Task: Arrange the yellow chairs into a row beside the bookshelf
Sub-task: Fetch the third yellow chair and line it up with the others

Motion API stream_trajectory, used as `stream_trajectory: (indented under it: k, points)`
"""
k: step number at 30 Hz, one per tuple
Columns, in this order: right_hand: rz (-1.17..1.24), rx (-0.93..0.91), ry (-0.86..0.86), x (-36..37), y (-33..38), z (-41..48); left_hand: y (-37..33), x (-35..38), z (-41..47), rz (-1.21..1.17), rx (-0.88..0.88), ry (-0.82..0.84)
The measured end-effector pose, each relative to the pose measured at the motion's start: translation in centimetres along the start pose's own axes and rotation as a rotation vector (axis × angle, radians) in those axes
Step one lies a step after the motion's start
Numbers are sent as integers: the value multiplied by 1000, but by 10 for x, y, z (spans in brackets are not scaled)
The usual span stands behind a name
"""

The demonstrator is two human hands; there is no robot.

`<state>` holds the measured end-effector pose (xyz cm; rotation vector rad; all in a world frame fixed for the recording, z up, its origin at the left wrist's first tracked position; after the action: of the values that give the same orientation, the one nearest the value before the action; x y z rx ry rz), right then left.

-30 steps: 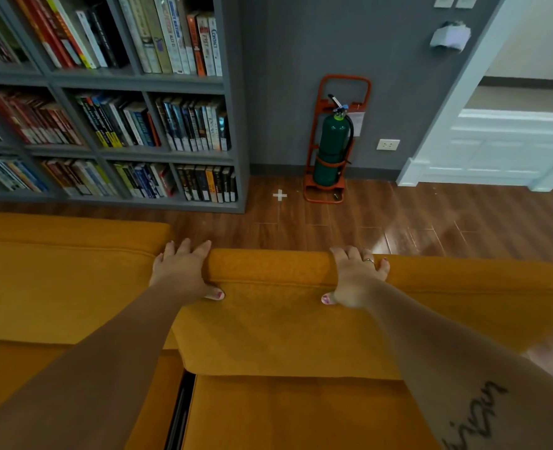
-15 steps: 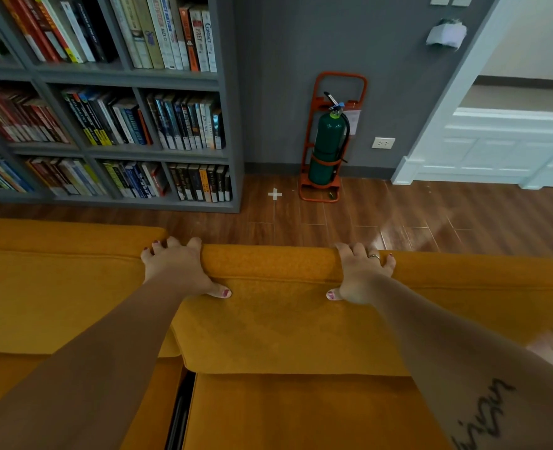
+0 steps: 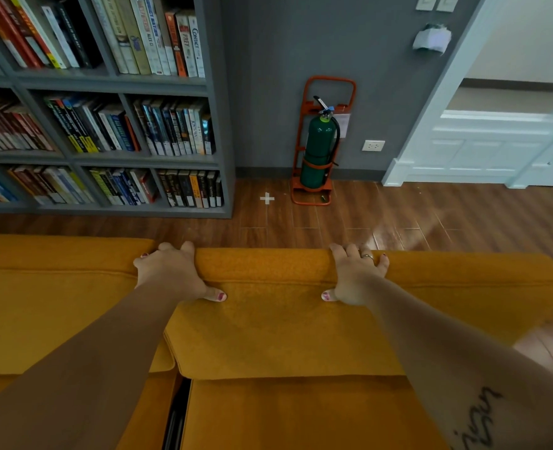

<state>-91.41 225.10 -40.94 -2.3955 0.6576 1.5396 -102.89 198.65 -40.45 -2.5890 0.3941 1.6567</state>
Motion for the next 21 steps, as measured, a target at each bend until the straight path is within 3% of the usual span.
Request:
stream_trajectory:
  k: [21]
  points:
    - [8, -20, 6, -4, -2, 8, -2, 4, 2, -43, -72, -57]
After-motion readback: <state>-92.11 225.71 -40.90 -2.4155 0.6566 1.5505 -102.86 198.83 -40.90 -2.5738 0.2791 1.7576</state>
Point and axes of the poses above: each hand's wrist, its own z-axis towards the middle knuckle, its own x-axis out of the palm, y = z × x, the point moved 2 cm from there along z, towards the middle knuckle, and after that the axes turned 1 degree about x, right-handed, at the moved point
